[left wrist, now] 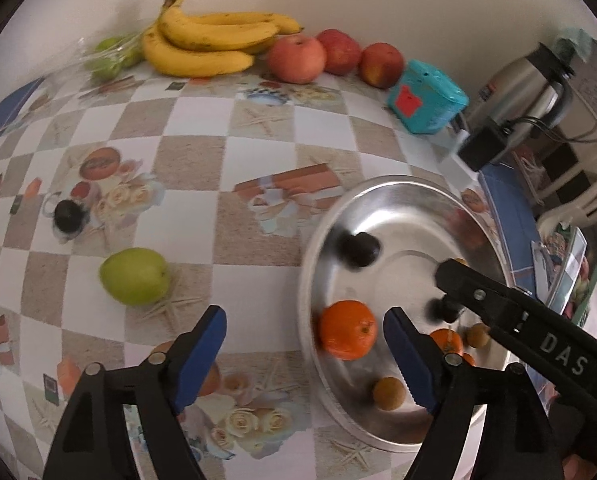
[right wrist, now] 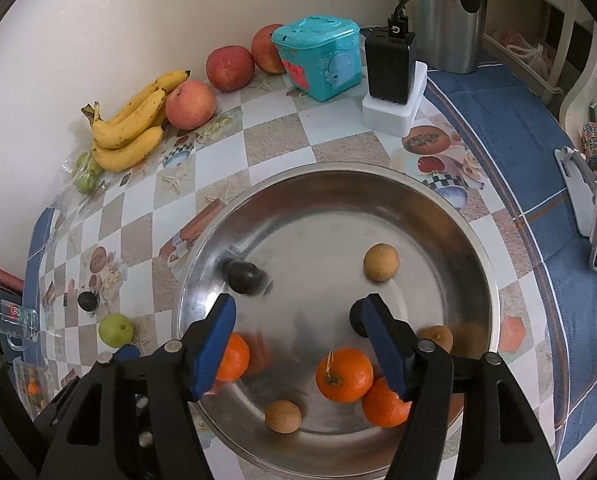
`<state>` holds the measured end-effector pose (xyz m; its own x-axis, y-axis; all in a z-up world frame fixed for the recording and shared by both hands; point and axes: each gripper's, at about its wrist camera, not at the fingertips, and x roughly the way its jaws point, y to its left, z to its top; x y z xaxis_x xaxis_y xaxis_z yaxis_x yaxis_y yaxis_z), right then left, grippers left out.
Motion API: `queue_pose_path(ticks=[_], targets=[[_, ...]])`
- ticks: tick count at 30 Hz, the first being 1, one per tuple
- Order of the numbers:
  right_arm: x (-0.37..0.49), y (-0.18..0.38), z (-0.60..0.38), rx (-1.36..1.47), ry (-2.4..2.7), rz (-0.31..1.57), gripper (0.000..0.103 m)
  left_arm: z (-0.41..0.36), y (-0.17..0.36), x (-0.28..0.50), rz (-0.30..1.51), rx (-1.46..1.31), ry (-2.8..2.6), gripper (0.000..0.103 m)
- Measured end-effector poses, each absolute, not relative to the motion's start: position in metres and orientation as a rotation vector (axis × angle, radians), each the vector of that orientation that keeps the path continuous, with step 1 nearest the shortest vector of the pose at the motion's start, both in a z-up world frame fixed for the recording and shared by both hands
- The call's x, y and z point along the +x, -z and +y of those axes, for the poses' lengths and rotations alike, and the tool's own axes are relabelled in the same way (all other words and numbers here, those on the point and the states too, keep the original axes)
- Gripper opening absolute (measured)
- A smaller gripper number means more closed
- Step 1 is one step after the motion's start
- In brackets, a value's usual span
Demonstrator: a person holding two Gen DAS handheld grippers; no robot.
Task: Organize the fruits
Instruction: 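Open both tools to drop the orange and plum into the bowl, then withdraw both open tools toward the green pear on the table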
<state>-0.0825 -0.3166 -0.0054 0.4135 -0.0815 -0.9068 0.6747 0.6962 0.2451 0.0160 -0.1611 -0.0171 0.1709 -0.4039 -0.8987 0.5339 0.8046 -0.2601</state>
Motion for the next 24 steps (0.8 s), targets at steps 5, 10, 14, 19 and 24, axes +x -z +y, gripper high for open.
queue_pose_path(ticks=[5,10,14,19,24], targets=[[-0.082,0.007,-0.316,0.662,0.517,1.051,0.067,-0.143,0.016,0.033,1.236,0.062,0.587,0.084],[-0.081,0.009,-0.315,0.659,0.513,1.06,0.067,-0.12,0.015,0.049,1.247,-0.006,0.508,0.085],[-0.078,0.007,-0.31,0.644,0.497,1.066,0.067,-0.101,0.016,0.06,1.251,-0.05,0.431,0.085],[-0.071,0.006,-0.298,0.618,0.463,1.079,0.067,-0.08,0.014,0.07,1.246,-0.093,0.358,0.085],[-0.066,0.003,-0.29,0.599,0.442,1.08,0.067,-0.069,0.013,0.075,1.248,-0.11,0.319,0.085]])
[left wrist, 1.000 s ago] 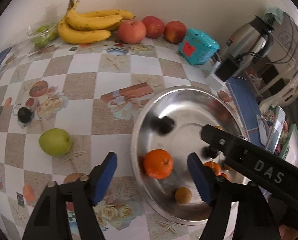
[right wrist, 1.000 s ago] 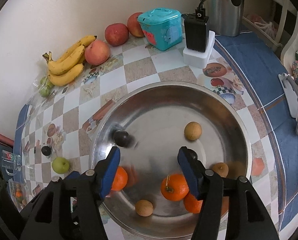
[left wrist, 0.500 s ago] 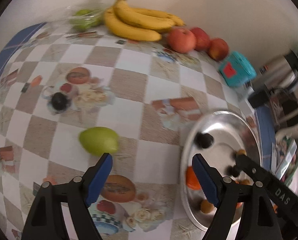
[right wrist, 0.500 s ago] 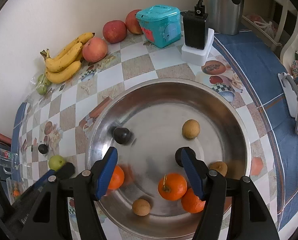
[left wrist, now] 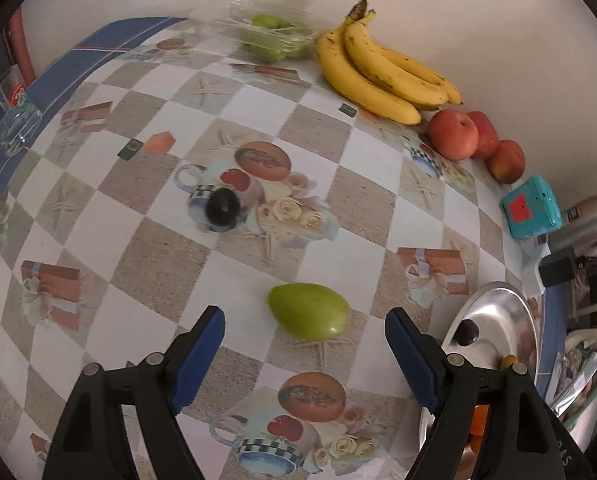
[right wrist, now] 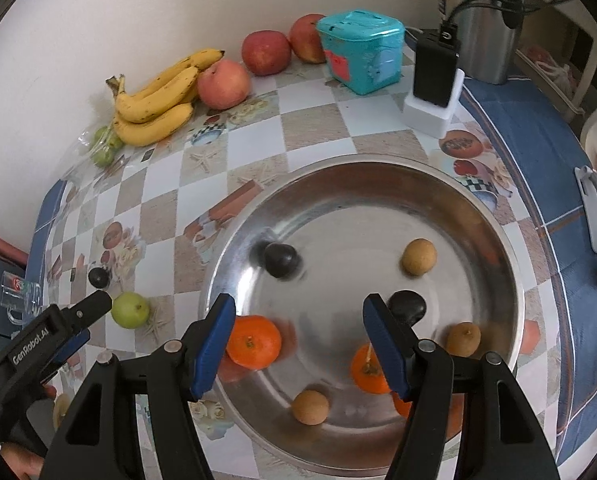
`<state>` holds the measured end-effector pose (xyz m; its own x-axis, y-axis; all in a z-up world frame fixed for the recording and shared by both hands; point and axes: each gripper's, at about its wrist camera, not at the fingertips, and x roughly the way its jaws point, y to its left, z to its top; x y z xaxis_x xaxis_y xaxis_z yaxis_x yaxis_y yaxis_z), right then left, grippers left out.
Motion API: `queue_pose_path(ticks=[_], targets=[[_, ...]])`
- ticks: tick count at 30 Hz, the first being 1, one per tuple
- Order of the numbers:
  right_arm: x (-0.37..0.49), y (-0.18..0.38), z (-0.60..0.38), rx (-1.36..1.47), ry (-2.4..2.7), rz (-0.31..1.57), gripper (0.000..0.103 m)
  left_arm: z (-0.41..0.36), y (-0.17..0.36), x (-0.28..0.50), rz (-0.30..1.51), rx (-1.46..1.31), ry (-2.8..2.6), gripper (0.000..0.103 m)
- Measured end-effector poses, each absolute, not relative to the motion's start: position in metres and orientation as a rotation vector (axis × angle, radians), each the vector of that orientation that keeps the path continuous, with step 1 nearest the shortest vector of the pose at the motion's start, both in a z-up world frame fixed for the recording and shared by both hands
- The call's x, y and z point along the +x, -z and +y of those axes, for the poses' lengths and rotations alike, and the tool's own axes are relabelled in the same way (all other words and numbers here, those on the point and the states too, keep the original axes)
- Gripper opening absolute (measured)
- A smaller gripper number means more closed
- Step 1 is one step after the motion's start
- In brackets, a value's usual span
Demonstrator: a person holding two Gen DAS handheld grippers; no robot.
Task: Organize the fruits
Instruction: 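Withdraw both open tools toward the green pear on the table, then move the right tool over the green pear while the left tool approaches the dark plum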
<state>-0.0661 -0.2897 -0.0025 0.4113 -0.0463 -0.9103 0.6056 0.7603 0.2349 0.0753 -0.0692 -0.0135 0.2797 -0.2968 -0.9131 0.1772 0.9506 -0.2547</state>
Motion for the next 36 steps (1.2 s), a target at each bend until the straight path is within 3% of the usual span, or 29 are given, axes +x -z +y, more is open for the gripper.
queue_pose_path(ticks=[4,6,10,21,29,32,36], targets=[[-0.061,0.001,-0.284,0.572,0.426,1.087,0.067,-0.068,0.014,0.076,1.249,-0.104,0.309,0.089],[-0.059,0.001,-0.281,0.559,0.421,1.092,0.067,-0.069,0.016,0.076,1.254,-0.1,0.307,0.099],[-0.057,0.002,-0.28,0.535,0.421,1.099,0.067,-0.068,0.017,0.077,1.252,-0.088,0.289,0.102],[-0.054,0.003,-0.276,0.491,0.423,1.104,0.083,-0.056,0.028,0.081,1.281,-0.053,0.205,0.103],[-0.054,0.004,-0.277,0.476,0.434,1.102,0.084,-0.056,0.028,0.081,1.275,-0.038,0.19,0.103],[-0.054,0.003,-0.277,0.469,0.44,1.097,0.098,-0.055,0.028,0.081,1.267,-0.037,0.187,0.103],[-0.055,0.002,-0.278,0.471,0.441,1.081,0.098,-0.054,0.026,0.081,1.259,-0.041,0.191,0.103]])
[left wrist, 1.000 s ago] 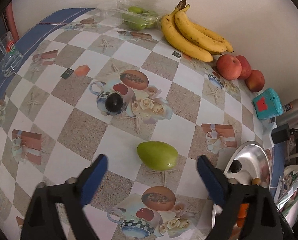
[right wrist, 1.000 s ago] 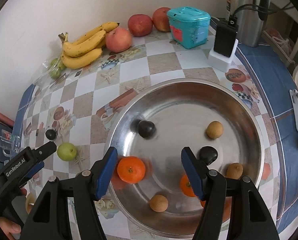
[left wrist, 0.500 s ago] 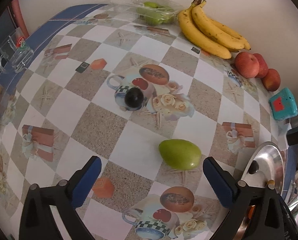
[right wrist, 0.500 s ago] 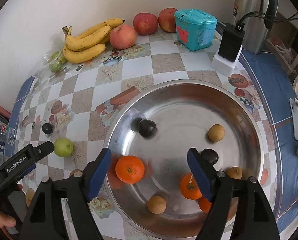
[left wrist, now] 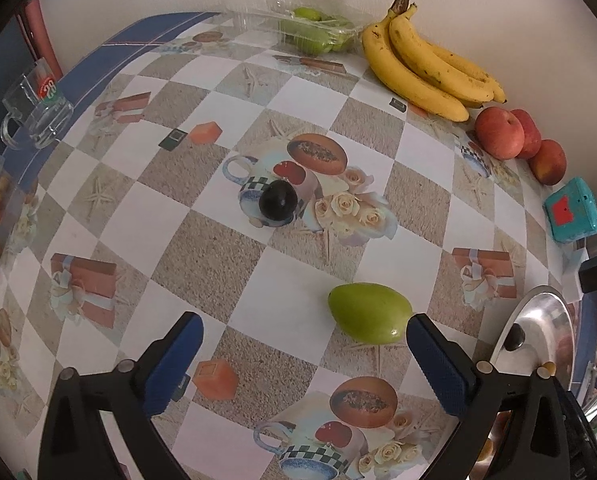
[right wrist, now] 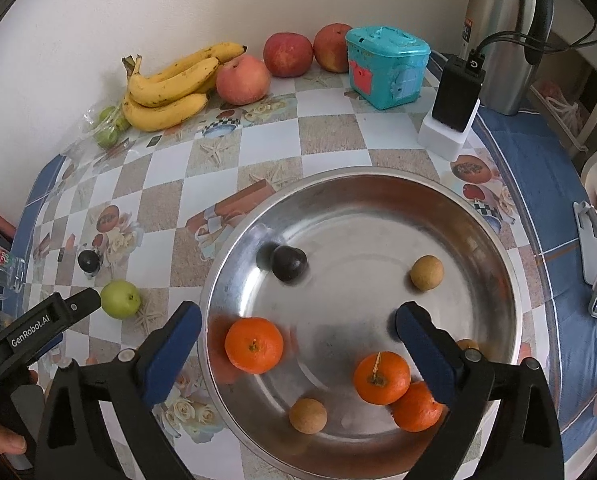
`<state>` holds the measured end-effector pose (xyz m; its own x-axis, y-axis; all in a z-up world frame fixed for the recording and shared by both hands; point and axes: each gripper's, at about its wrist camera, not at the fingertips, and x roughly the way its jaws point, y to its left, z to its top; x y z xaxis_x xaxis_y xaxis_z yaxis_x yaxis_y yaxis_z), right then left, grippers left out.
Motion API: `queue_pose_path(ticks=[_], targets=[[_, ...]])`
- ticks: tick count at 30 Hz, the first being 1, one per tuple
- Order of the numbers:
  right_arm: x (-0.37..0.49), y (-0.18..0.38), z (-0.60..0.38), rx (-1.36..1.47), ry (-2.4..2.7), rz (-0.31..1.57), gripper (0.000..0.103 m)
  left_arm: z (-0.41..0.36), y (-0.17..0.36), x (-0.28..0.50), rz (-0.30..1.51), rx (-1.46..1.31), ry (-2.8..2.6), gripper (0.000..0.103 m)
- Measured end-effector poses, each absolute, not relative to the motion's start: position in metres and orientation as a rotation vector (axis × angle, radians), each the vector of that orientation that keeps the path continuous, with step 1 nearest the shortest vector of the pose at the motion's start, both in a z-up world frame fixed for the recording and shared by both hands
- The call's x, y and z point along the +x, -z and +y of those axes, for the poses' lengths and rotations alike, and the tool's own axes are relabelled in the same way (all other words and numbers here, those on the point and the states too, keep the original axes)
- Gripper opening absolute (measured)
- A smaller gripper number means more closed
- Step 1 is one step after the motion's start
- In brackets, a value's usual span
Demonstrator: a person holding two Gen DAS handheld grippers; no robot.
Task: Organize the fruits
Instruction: 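Move the right tool over the green pear while the left tool approaches the dark plum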
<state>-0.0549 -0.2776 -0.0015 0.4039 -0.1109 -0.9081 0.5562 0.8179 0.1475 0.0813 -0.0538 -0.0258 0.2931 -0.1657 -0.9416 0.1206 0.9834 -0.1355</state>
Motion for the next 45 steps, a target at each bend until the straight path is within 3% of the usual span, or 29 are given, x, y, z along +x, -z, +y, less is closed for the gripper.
queue_pose_path(ticks=[27,45], targets=[[-0.026,0.005,-0.226,0.381,0.311,1.114,0.098,-0.017,-0.01,0.107,1.05,0.233,0.1,0.103],[0.01,0.022,-0.169,0.369,0.191,1.125,0.098,0.003,0.004,0.122,1.104,0.211,0.114,0.103]])
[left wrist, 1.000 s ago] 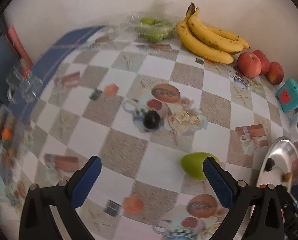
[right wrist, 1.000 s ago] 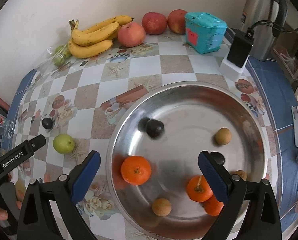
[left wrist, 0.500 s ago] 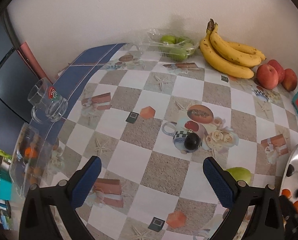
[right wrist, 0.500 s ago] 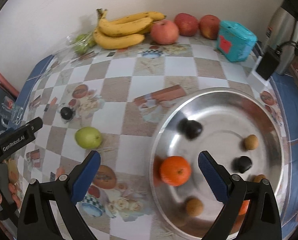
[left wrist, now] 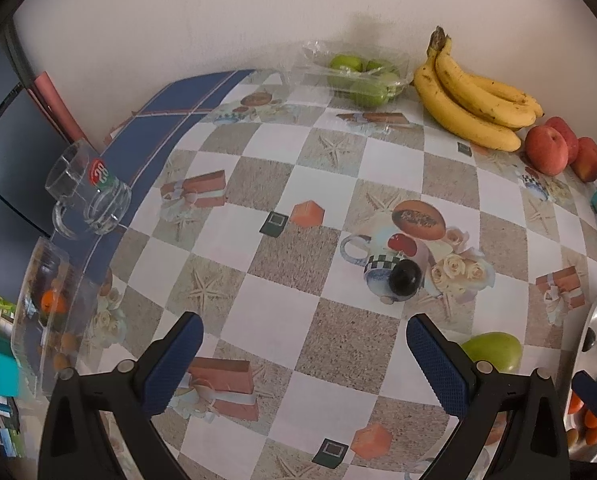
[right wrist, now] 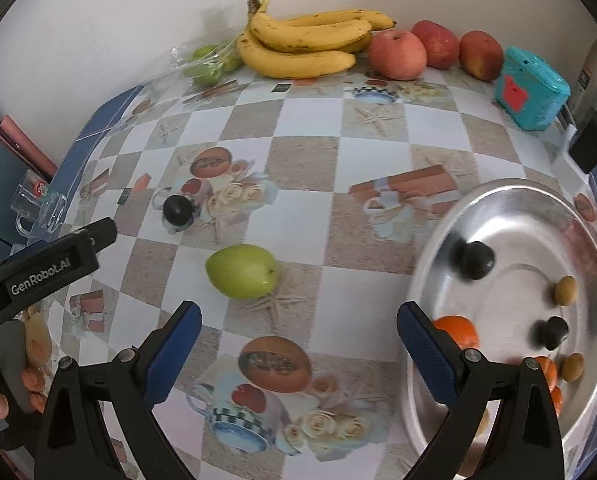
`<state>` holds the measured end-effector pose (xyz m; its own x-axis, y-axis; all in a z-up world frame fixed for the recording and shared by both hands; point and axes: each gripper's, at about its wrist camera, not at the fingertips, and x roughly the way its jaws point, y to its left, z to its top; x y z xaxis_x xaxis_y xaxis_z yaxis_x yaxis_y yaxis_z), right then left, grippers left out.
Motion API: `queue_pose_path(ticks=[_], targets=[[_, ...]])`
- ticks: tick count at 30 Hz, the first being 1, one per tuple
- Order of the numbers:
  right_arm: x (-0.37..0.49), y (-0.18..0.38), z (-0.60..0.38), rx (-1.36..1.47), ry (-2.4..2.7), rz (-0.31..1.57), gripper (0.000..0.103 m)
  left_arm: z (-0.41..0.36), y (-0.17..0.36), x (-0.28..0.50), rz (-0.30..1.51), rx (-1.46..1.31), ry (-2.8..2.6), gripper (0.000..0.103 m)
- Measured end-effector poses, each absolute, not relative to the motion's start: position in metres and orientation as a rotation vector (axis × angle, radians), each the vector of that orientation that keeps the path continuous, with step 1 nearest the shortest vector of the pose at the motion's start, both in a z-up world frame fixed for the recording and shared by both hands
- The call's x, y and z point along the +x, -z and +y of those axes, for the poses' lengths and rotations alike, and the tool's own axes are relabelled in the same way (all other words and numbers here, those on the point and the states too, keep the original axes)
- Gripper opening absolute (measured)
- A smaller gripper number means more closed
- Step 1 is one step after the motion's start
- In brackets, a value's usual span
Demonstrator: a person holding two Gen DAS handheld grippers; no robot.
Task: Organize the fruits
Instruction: 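Move the right tool over the green pear while the left tool approaches the dark plum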
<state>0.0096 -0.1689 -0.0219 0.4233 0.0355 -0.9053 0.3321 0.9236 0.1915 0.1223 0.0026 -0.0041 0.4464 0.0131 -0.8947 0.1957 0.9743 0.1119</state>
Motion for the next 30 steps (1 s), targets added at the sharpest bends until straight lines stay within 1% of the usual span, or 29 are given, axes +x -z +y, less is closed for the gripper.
queue_pose_path(ticks=[13,28,29,30], targets=[[0.027,0.049,-0.144,0.343,0.166,1.181,0.098,0.009,0.028,0.13,1.177,0.196,0.106,0.103],[0.045,0.059,-0.126,0.29,0.162,1.167,0.098,0.017,0.033,0.135,1.199,0.155,0.115,0.103],[0.046,0.059,-0.125,0.286,0.163,1.168,0.095,0.017,0.033,0.136,1.201,0.152,0.115,0.103],[0.047,0.06,-0.124,0.283,0.164,1.168,0.089,0.017,0.034,0.136,1.203,0.149,0.115,0.103]])
